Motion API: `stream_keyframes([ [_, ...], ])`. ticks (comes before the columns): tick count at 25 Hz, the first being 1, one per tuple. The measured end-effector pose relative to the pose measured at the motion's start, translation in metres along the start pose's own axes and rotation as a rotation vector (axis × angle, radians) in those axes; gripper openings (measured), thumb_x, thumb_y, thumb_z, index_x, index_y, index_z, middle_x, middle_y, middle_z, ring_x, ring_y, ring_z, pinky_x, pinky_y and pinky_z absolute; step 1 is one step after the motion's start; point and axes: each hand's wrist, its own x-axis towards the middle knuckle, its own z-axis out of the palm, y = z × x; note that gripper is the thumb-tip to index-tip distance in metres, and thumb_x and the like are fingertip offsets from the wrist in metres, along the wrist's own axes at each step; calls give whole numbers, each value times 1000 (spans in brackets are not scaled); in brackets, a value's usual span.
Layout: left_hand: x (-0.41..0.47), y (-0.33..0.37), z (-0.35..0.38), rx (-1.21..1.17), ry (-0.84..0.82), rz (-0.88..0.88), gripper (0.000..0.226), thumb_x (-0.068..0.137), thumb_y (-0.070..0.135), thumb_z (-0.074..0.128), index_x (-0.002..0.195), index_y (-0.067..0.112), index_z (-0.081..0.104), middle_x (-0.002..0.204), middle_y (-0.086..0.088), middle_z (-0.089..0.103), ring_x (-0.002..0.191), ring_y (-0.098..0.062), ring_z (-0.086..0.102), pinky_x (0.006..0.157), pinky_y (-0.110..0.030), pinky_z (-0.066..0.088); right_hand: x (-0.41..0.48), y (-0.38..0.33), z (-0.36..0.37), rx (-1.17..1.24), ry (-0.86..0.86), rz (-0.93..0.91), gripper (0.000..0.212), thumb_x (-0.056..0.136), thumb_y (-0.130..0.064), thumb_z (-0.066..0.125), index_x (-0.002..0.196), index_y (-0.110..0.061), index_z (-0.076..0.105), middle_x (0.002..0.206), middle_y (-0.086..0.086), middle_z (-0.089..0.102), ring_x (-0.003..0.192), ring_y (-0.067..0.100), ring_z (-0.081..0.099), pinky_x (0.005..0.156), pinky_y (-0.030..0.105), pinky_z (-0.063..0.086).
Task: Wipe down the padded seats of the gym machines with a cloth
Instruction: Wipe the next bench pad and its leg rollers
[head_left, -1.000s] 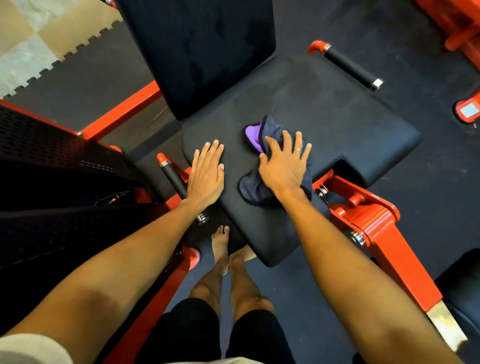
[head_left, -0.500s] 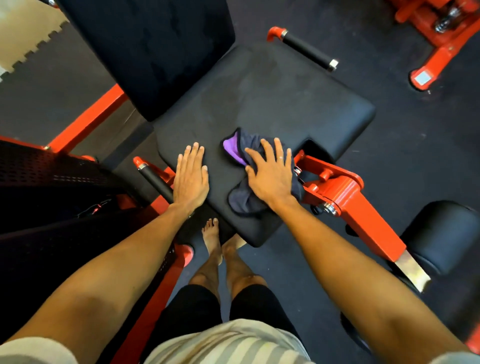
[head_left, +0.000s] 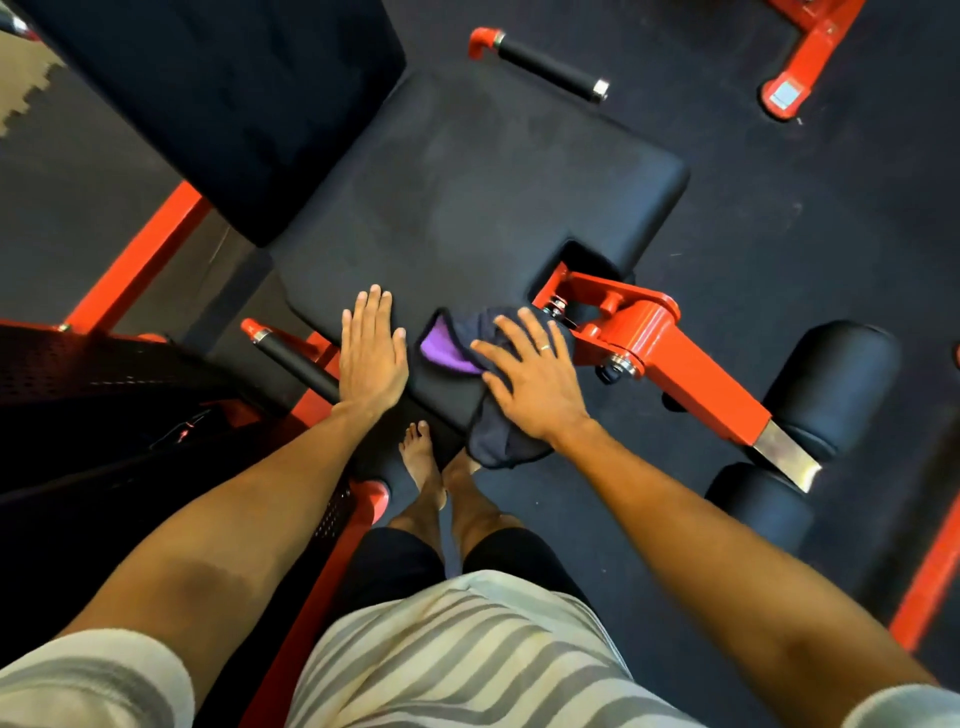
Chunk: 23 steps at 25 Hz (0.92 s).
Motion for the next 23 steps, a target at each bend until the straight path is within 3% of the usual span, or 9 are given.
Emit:
stream_keyframes([
  [4, -8, 10, 6, -3, 20, 61, 58, 104, 28, 36, 156, 4, 31, 166, -11, 25, 155, -25, 17, 127, -43, 6, 48, -17, -3, 32, 32, 391, 49, 96, -37, 57, 145, -34, 55, 161, 8, 39, 154, 38, 20, 124, 60, 7],
  [8, -12, 11, 6, 3, 25, 123, 61, 97, 16, 38, 157, 3, 30, 165, -12, 25, 155, -26, 17, 128, -43, 6, 38, -70, 13, 28, -11, 208, 47, 99, -39, 52, 146, -30, 55, 161, 8, 39, 155, 36, 17, 124, 59, 3],
  [10, -15, 8, 5, 0, 24, 140, 68, 88, 7, 35, 156, 3, 31, 165, -12, 25, 155, -25, 16, 128, -44, 7, 8, -63, 15, 42, 11, 118, 46, 99, -41, 51, 144, -32, 57, 159, 6, 43, 154, 34, 20, 125, 56, 4],
  [12, -19, 9, 6, -16, 35, 148, 64, 92, 12, 32, 155, 3, 33, 165, -12, 27, 155, -25, 17, 127, -45, 9, -21, -42, 14, 31, 47, 53, 46, 98, -43, 49, 142, -33, 59, 157, 5, 45, 153, 34, 23, 125, 57, 10],
  [14, -22, 15, 10, -34, 38, 181, 56, 101, 22, 31, 154, 5, 35, 164, -11, 29, 155, -25, 19, 127, -45, 11, -34, -15, 12, 32, 80, 127, 46, 98, -42, 47, 142, -35, 58, 158, 5, 44, 154, 33, 23, 124, 58, 16],
  [18, -27, 26, 11, -47, -6, 290, 53, 103, 22, 33, 154, 8, 38, 164, -7, 30, 154, -22, 20, 127, -44, 10, 19, -20, 3, 137, 119, 560, 46, 96, -34, 55, 141, -33, 59, 159, 5, 41, 155, 35, 18, 124, 61, 10],
  [20, -29, 27, 11, -51, -16, 298, 52, 103, 22, 32, 151, 6, 41, 162, -9, 33, 153, -24, 24, 127, -43, 11, 31, -43, 7, 144, 117, 538, 46, 94, -32, 58, 139, -30, 60, 158, 7, 44, 154, 36, 21, 123, 62, 8],
  [23, -32, 29, 10, -47, -39, 319, 51, 102, 22, 32, 146, -1, 45, 158, -16, 39, 150, -29, 30, 127, -43, 14, -5, -55, 21, 125, 137, 344, 45, 94, -36, 56, 139, -29, 62, 158, 7, 44, 154, 34, 22, 124, 60, 11],
])
